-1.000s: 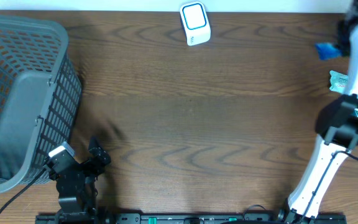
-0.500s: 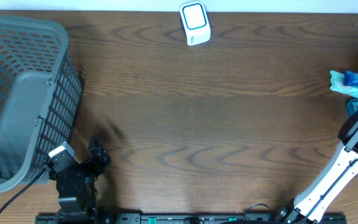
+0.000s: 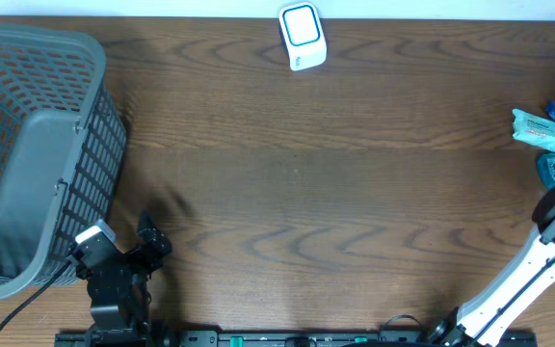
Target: Scan the item barcode
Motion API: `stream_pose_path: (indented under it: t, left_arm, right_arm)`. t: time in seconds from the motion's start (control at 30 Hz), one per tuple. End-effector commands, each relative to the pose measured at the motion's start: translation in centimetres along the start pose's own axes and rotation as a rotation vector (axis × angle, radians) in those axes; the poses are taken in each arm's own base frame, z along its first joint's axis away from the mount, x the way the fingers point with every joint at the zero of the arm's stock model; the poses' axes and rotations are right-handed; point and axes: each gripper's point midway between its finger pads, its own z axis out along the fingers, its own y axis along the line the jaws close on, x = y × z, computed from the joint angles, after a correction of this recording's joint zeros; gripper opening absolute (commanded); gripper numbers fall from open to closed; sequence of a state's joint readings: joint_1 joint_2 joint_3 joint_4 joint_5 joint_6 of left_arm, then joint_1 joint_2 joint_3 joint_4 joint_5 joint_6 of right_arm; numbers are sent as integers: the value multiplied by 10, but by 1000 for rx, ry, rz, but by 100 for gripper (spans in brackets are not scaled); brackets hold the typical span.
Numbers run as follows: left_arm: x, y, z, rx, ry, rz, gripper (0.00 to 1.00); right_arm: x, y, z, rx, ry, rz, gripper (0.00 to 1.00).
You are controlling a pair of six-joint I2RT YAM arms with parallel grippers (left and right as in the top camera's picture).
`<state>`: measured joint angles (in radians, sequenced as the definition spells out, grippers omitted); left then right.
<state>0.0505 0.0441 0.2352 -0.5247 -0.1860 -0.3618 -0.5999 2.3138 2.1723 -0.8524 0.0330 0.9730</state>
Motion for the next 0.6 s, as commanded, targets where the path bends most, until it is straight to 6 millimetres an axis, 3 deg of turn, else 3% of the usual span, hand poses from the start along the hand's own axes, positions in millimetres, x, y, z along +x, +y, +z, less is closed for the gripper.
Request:
stream_pose_path:
  t: [0.0,0.13,0.27,0.4,0.57]
  left_arm:
    - [-2,2,0,-11,-8,14,98]
    - [-2,2,0,-11,-8,14,98]
    - [-2,2,0,-11,-8,14,98]
    - [-2,2,0,-11,-8,14,98]
    - [-2,2,0,-11,-8,14,98]
  right_arm:
    - [7,79,-119,-265,-61,-185,99]
    - [51,123,-200,-420,-106,-416,99]
    - [123,151,-295,-593,-135,-690,99]
    - [173,146,-357,-692,-107,-816,99]
    - [217,122,-395,-725,-24,-896,99]
